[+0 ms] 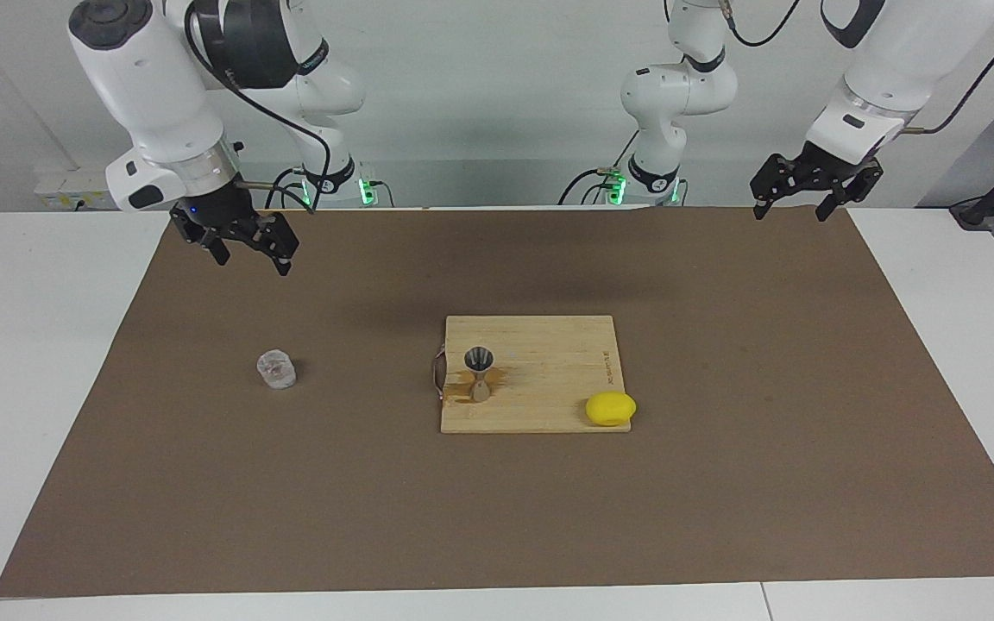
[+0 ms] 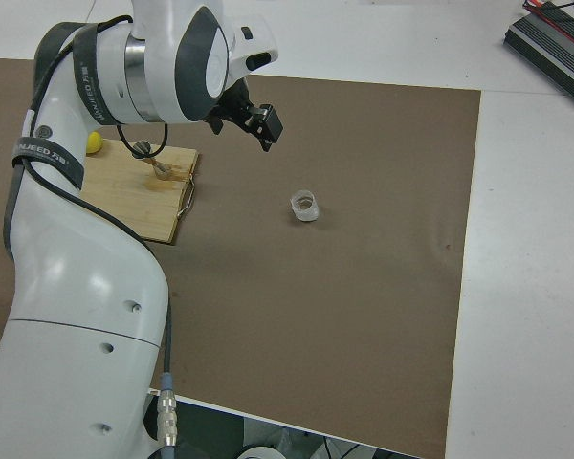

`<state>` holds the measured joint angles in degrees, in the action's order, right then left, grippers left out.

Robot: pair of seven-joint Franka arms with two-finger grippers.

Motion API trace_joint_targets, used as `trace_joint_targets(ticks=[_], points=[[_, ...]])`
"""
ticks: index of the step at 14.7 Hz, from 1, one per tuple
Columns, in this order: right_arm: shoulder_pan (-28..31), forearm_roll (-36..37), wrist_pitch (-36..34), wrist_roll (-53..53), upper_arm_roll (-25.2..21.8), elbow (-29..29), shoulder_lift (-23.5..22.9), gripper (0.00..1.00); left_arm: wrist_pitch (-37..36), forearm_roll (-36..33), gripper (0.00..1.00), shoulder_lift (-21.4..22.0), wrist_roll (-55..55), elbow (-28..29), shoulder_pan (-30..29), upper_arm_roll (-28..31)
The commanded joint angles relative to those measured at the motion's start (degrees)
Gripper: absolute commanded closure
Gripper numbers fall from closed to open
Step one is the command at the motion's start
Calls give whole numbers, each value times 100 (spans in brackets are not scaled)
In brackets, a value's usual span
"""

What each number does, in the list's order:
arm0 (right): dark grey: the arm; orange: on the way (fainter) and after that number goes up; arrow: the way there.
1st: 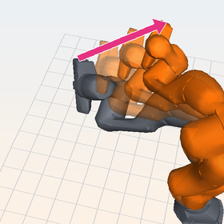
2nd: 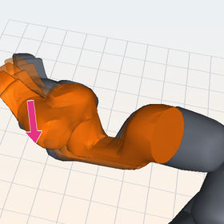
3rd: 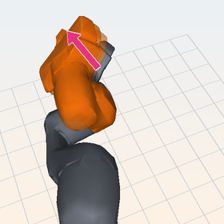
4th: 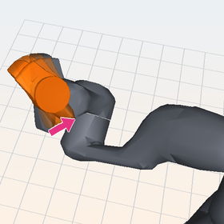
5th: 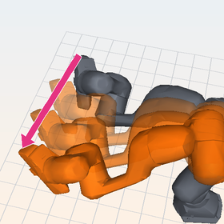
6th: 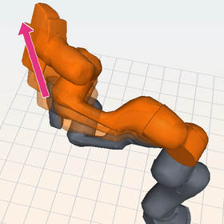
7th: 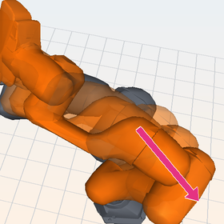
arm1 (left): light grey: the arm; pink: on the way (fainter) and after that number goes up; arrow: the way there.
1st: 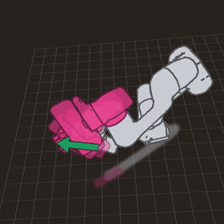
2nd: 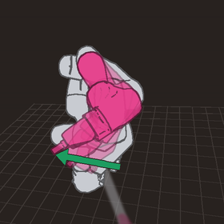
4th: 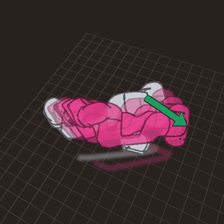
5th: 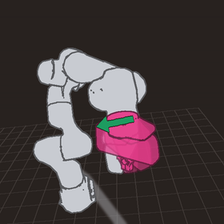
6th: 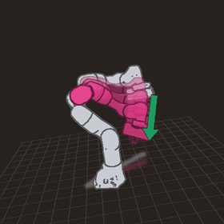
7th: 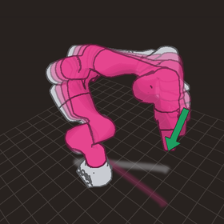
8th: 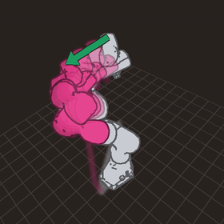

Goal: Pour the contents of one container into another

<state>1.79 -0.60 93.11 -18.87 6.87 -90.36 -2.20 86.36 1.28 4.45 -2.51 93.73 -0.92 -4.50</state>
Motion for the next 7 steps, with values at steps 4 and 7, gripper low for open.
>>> trace_joint_targets(ticks=[4,7], points=[[-153,157,-425,-196,113,203,-53,1,-85,-120,0,-23,-39,-92,4,-7],[-83,271,-452,-126,113,-16,132,1,-85,-120,0,-23,-39,-92,4,-7]])
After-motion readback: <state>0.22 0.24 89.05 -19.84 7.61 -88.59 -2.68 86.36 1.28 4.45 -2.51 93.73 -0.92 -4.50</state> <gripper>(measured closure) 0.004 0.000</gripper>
